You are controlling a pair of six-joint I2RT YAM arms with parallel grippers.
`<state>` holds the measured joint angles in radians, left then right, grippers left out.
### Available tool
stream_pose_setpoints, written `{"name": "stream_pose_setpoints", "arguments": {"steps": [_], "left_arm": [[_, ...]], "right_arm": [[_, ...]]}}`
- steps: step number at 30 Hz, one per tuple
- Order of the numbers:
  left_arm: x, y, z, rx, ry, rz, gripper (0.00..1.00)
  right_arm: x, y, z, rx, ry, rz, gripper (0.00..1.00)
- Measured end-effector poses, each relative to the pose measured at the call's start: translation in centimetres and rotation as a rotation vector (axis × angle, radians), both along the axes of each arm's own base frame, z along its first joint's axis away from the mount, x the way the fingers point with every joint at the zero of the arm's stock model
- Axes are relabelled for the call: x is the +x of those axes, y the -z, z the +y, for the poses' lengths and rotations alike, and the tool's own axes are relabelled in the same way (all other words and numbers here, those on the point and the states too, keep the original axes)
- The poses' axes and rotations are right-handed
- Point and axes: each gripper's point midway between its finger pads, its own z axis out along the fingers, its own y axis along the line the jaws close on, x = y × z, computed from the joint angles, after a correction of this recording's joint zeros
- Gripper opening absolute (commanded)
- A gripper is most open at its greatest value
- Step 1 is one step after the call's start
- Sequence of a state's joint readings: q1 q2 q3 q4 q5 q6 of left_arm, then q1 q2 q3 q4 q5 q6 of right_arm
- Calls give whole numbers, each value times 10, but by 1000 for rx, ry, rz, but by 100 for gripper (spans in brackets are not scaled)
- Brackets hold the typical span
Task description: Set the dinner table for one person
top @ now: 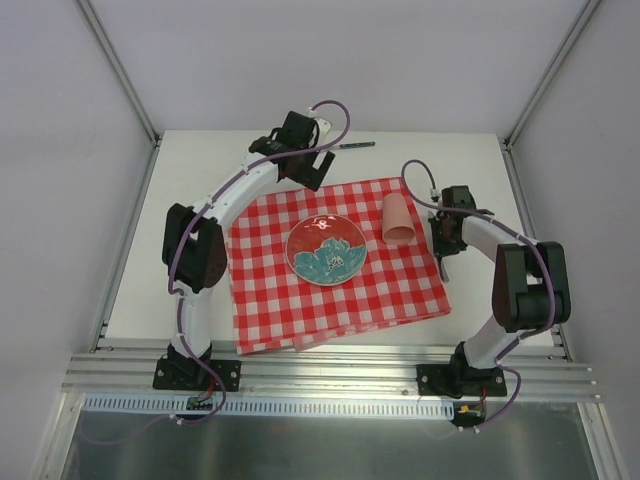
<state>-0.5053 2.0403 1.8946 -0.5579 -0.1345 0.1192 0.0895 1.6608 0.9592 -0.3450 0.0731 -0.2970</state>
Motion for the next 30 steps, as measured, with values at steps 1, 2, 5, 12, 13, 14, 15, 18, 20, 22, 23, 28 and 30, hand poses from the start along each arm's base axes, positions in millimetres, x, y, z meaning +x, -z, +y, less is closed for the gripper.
{"name": "stream_pose_setpoints", "arguments": {"steps": [1, 2, 5, 12, 13, 14, 15, 18, 20, 22, 23, 28, 30], "left_arm": [[0, 0, 0, 0, 0, -1, 99], [0, 0, 0, 1, 0, -1, 99], [0, 0, 0, 3, 3, -1, 99], [-1, -1, -2, 15, 16, -6, 99], [-1, -1, -2, 16, 19, -7, 99], [-2, -1, -4, 18, 24, -9, 99], [-2, -2, -4, 18, 26, -11, 99], [-3, -7, -3, 16, 29, -20, 99], [-4, -11, -2, 16, 30, -26, 99], [-6, -14, -1, 17, 31, -32, 99], [-7, -15, 0, 17, 32, -33, 99], [-10, -15, 1, 26, 41, -33, 99], [-11, -14, -1, 30, 45, -33, 99]], "right_arm": [[-2, -1, -1, -3, 0, 0, 0], [-4, -2, -1, -4, -1, 1, 0], [-5, -13, -1, -2, -2, -27, 0], [-4, -20, -1, 0, -2, -46, 1], [-5, -19, -1, 0, -2, -43, 3], [-5, -19, -1, 0, -2, -41, 10], [-6, -19, -1, 0, -1, -37, 27], [-8, -15, -2, -6, -6, -21, 40], [-9, -11, -3, -11, -9, -7, 42], [-10, -7, -5, -15, -10, 7, 43], [-11, -4, -5, -16, -8, 18, 43], [-7, 2, -11, -1, 16, 43, 36], [-5, 3, -12, 14, 24, 53, 31]]}}
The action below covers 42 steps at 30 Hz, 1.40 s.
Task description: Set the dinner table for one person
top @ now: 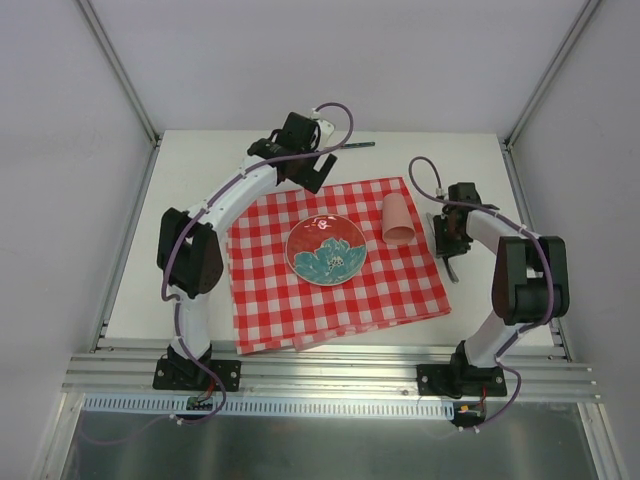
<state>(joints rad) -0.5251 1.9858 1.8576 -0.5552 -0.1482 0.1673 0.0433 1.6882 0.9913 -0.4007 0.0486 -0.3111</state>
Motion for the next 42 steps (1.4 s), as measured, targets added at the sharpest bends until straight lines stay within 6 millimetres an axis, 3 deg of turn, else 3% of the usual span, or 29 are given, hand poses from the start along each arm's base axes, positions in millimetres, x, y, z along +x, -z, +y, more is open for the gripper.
{"name": "stream_pose_setpoints", "arguments": {"steps": [6, 8, 32, 42], "left_arm": [[-3, 0, -6, 2, 12, 0, 99], [-4, 0, -7, 3, 16, 0, 99], [-4, 0, -7, 7, 12, -3, 99], [-4, 0, -7, 7, 12, -3, 99]], "right_arm": [[7, 1, -3, 5, 5, 61, 5], [7, 1, -4, 4, 7, 78, 0], [2, -3, -5, 28, 24, 38, 0], [-1, -20, -5, 29, 26, -11, 0]]}}
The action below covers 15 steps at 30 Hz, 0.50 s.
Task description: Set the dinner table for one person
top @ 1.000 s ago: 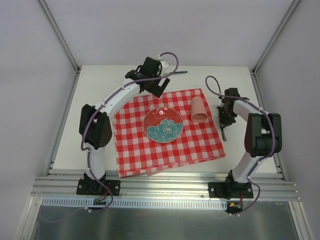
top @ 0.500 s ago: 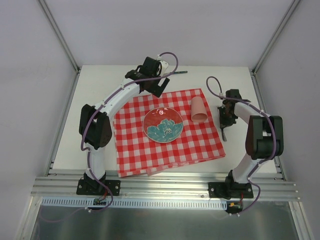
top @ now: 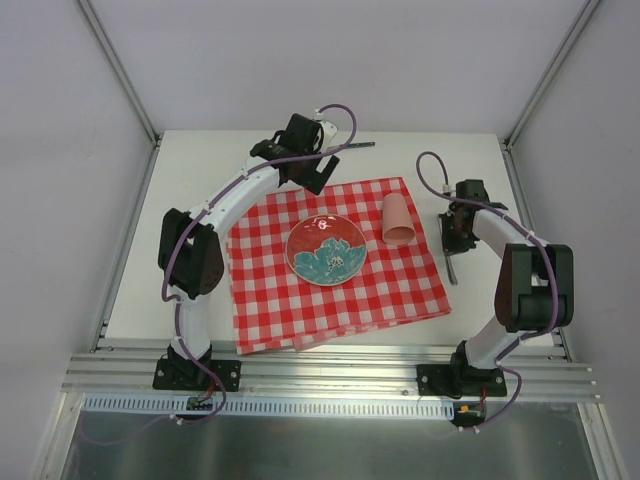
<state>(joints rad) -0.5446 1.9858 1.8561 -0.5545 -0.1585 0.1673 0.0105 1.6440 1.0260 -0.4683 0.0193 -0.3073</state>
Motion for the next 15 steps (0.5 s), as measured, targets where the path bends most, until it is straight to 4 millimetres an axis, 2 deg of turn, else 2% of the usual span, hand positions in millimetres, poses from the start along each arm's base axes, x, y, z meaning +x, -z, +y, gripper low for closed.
{"name": "stream_pose_setpoints", "arguments": {"steps": [2, 3, 4, 5, 8, 11, 15], "left_arm": [[0, 0, 0, 0, 0, 0, 99], [0, 0, 0, 0, 0, 0, 99], [0, 0, 0, 0, 0, 0, 99], [0, 0, 0, 0, 0, 0, 99], [0, 0, 0, 0, 0, 1, 99], [-1, 1, 0, 3, 0, 3, 99], [-1, 2, 1, 5, -1, 4, 99]], "right_arm": [[-2, 2, 0, 0, 0, 5, 1], [-3, 2, 0, -1, 1, 8, 5], [-3, 3, 0, -2, 2, 10, 12], [-3, 4, -1, -3, 2, 12, 29], [-4, 9, -1, -5, 6, 29, 42], [-3, 19, -3, -15, 7, 57, 45], [9, 19, -4, -22, 7, 53, 45]]}}
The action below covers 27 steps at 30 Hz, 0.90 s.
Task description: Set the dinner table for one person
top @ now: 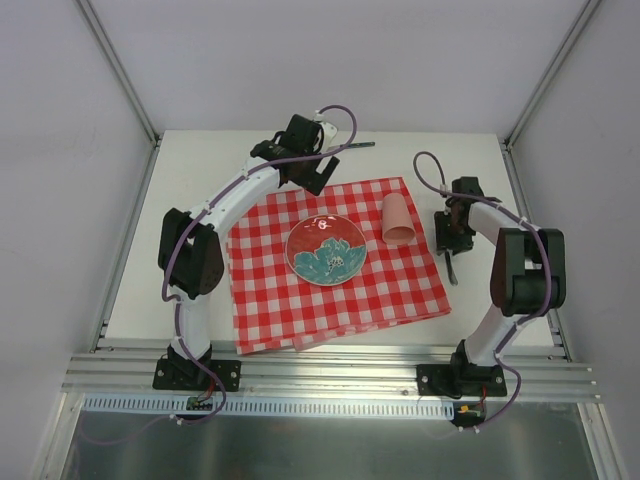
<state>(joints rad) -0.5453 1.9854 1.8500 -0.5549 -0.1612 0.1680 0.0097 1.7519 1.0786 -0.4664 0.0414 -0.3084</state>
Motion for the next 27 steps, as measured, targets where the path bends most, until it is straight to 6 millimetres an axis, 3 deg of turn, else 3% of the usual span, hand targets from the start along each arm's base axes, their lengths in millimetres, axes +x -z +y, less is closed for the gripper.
{"name": "stream_pose_setpoints", "arguments": {"steps": [4, 8, 11, 27], "left_arm": [[-1, 0, -2, 3, 4, -2, 99], [-3, 0, -5, 3, 10, -2, 99], [-3, 0, -5, 3, 9, -1, 99], [-2, -1, -5, 1, 9, -4, 99]], "right_arm": [[8, 0, 0, 0, -2, 3, 40], [12, 1, 0, -1, -12, 0, 8], [13, 1, -1, -2, -9, -1, 0], [7, -3, -3, 1, -2, -34, 0]]}}
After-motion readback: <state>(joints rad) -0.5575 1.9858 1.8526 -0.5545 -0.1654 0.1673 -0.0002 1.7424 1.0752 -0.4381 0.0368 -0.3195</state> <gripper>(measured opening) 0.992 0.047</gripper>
